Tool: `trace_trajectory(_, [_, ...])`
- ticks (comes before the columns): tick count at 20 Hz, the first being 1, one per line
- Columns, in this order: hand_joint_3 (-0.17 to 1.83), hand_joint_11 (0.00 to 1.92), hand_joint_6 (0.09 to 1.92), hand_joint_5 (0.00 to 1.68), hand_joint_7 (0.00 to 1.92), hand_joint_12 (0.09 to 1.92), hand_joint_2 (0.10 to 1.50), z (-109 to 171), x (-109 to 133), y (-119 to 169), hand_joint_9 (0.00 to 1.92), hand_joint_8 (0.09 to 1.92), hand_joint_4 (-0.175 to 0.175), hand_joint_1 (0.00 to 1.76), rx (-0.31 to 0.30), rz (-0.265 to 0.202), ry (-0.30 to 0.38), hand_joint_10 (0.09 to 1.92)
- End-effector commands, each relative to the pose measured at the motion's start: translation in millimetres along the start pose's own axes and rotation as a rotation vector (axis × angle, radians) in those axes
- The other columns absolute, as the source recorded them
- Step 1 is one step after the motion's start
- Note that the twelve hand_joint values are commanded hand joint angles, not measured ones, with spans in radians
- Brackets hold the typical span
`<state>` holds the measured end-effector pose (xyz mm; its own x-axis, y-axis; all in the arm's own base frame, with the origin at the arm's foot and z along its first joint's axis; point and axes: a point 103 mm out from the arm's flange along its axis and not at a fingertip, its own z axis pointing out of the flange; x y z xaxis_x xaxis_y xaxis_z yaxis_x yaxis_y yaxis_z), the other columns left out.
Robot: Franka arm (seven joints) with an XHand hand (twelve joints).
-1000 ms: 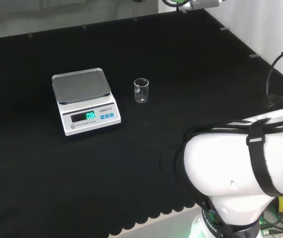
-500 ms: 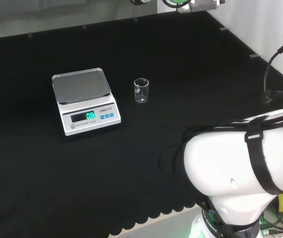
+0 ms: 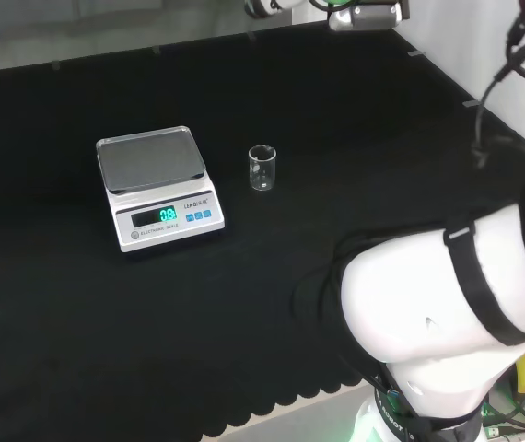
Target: Pick up the beaker.
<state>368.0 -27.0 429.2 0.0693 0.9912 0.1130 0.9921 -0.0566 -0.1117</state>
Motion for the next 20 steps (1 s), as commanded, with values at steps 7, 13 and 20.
trace_trajectory(7, [0.06, 0.06, 0.09, 0.17, 0.00, 1.48, 0.80, 96, -16, 104, 0.00, 0.71, -0.061, 0.47, 0.146, 0.012, 0.122, 0.69])
trace_trajectory(13, [0.06, 0.07, 0.09, 0.18, 0.00, 1.48, 0.80, 134, -27, 133, 0.00, 0.74, -0.064, 0.48, 0.208, 0.032, 0.167, 0.74])
trace_trajectory(20, [0.06, 0.08, 0.09, 0.19, 0.01, 1.48, 0.80, 160, -78, 154, 0.00, 0.76, -0.066, 0.49, 0.289, 0.081, 0.381, 0.76])
